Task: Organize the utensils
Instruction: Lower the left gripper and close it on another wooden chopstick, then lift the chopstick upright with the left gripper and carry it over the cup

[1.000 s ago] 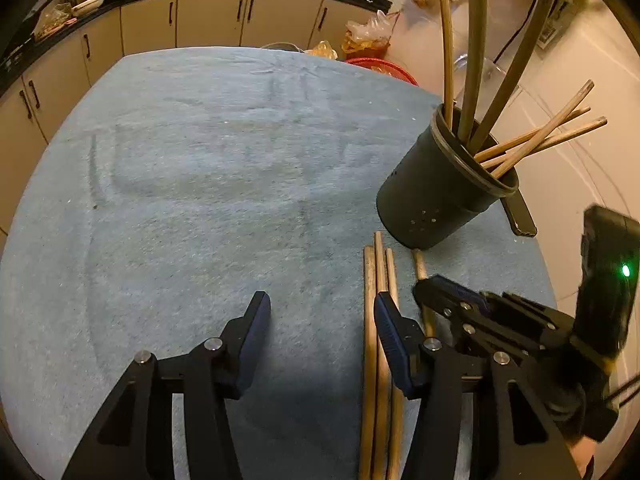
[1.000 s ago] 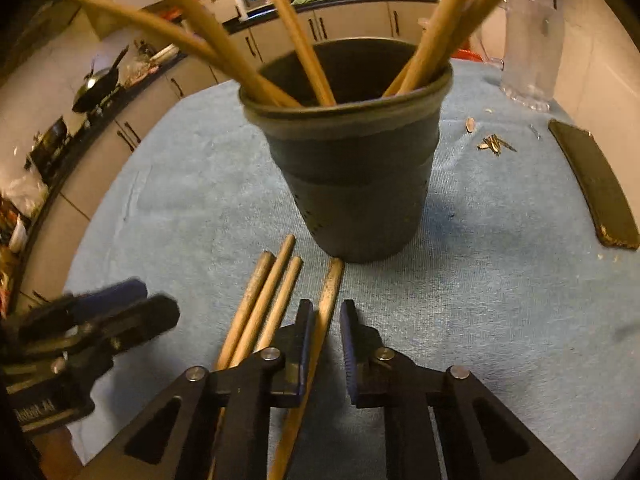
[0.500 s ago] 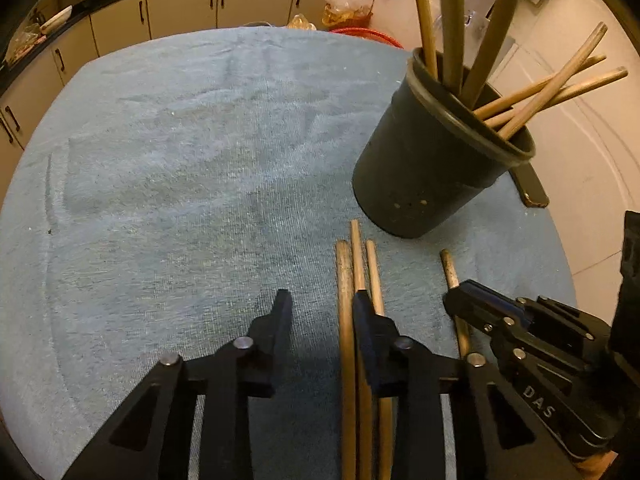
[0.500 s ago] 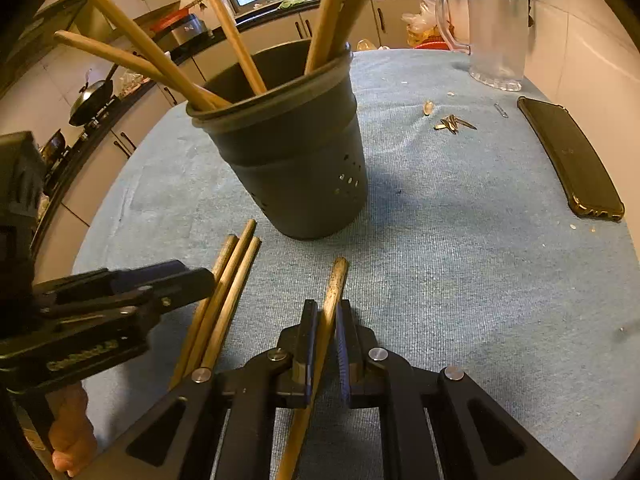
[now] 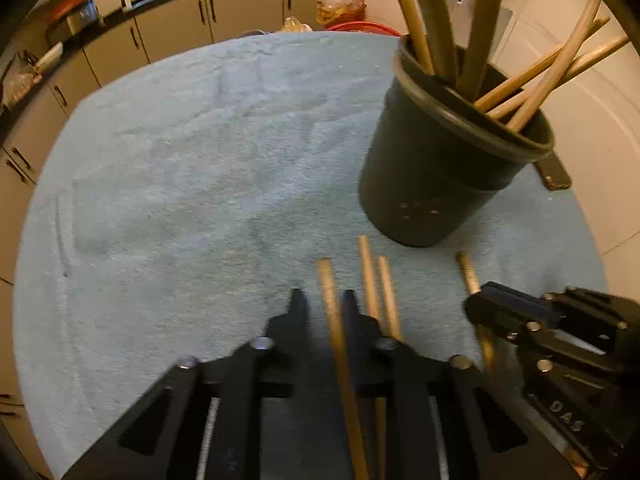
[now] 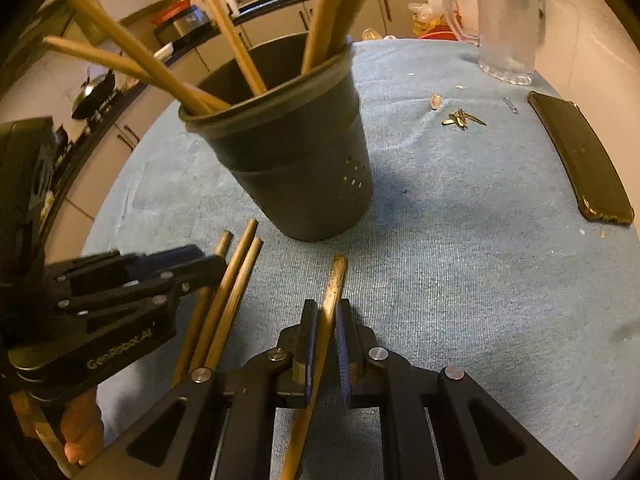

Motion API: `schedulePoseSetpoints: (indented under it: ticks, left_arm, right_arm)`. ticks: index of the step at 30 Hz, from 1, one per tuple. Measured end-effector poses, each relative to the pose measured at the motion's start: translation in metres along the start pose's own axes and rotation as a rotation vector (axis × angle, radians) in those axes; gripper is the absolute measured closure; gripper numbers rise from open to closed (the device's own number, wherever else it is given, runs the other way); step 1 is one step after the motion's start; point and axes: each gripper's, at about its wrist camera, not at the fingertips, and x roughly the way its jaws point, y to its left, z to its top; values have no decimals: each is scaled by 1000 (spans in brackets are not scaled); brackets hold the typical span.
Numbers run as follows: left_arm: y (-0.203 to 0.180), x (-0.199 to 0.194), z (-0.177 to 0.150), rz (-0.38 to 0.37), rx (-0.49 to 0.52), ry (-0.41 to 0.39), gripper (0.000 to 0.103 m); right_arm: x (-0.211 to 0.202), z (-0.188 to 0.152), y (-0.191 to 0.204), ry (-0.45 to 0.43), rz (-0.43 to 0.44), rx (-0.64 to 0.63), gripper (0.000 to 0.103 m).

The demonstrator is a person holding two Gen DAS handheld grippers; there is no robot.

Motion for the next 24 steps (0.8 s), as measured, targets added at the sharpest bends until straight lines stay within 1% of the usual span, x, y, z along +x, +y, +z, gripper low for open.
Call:
schedulePoseSetpoints:
  ticks: [4, 7, 8, 10, 13, 16, 19, 21, 22, 24]
  left_arm:
    - [4, -1, -5, -15, 3, -2, 95]
    - [7, -7, -17, -12, -15, 0, 96]
    - [8, -8, -21, -10, -22, 1, 96]
    - [12, -11, -28, -4, -36, -3, 96]
    - [11, -11, -28, -7, -59, 0, 96]
    - [13, -11, -33, 8, -47, 6, 96]
    - [13, -11, -27, 16, -62, 18, 96]
    - [16, -21, -22, 19, -99, -32, 96]
    - [20, -33, -22, 8, -126, -63, 96]
    - [28, -52, -25, -5, -170, -110, 96]
  right_arm:
    - [2, 8, 3, 35, -19, -19, 90]
    - [4, 8, 21, 78, -91, -143, 91]
    - [3, 7, 24, 83, -95, -152, 90]
    - [2, 8, 19, 83, -75, -122, 89]
    - [3, 11, 14, 78, -50, -71, 89]
    - [3, 13, 14, 47, -62, -74, 89]
    - [-2, 9, 9, 18, -33, -50, 93]
    - [-11, 3, 0, -14, 3, -2, 94]
    - [-19, 0, -8, -46, 31, 14, 94]
    - [-35, -5, -16, -100, 53, 38, 94]
